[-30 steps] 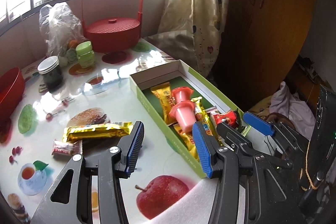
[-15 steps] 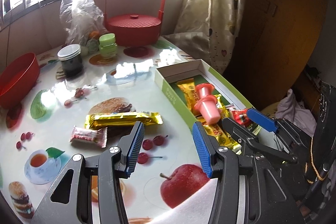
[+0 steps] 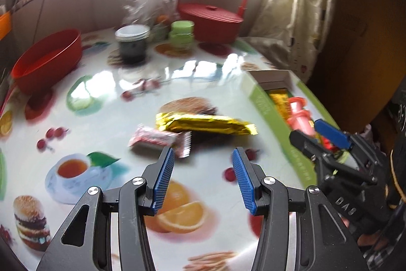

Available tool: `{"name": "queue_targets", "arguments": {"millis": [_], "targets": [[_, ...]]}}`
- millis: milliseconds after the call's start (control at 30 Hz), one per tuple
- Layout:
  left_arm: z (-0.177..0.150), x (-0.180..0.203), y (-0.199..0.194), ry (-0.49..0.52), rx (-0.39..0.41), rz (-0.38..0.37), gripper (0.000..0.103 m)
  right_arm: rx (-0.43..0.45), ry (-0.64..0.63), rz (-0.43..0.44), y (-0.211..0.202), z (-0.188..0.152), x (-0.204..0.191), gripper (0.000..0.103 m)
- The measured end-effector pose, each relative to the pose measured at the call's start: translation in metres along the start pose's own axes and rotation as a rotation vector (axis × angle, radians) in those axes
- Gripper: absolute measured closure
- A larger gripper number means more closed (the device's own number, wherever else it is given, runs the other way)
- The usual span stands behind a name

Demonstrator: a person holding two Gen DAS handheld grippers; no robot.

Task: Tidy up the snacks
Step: 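Open both grippers and move them back over the remaining snacks, then grasp the gold bar with the right gripper while the left gripper grasps the red-and-white milk candy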

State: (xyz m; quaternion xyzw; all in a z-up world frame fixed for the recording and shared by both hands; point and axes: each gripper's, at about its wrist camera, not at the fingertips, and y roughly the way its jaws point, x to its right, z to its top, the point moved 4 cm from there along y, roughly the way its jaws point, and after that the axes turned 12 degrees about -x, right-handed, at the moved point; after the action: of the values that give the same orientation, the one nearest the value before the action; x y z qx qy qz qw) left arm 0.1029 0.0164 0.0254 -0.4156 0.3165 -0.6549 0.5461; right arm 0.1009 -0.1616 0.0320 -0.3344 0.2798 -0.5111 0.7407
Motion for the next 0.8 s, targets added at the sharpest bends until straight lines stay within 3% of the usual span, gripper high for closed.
{"name": "queue_targets", "arguments": {"millis": [267,533,800], "targets": [[-0.005,-0.032,0.01,-0.068,-0.023,0.02,0.054,-0.081,-0.116,0.062,0.032,0.017,-0.029,0.046],[-0.008,-0.05,0.02,-0.113,-0.047,0.015,0.054,-0.172,-0.269,0.059,0.065,0.028,-0.055,0.046],[-0.008,-0.063,0.024,-0.14,-0.055,0.013,0.054,-0.234,-0.335,0.005,0.095,0.042,-0.064,0.046]]}}
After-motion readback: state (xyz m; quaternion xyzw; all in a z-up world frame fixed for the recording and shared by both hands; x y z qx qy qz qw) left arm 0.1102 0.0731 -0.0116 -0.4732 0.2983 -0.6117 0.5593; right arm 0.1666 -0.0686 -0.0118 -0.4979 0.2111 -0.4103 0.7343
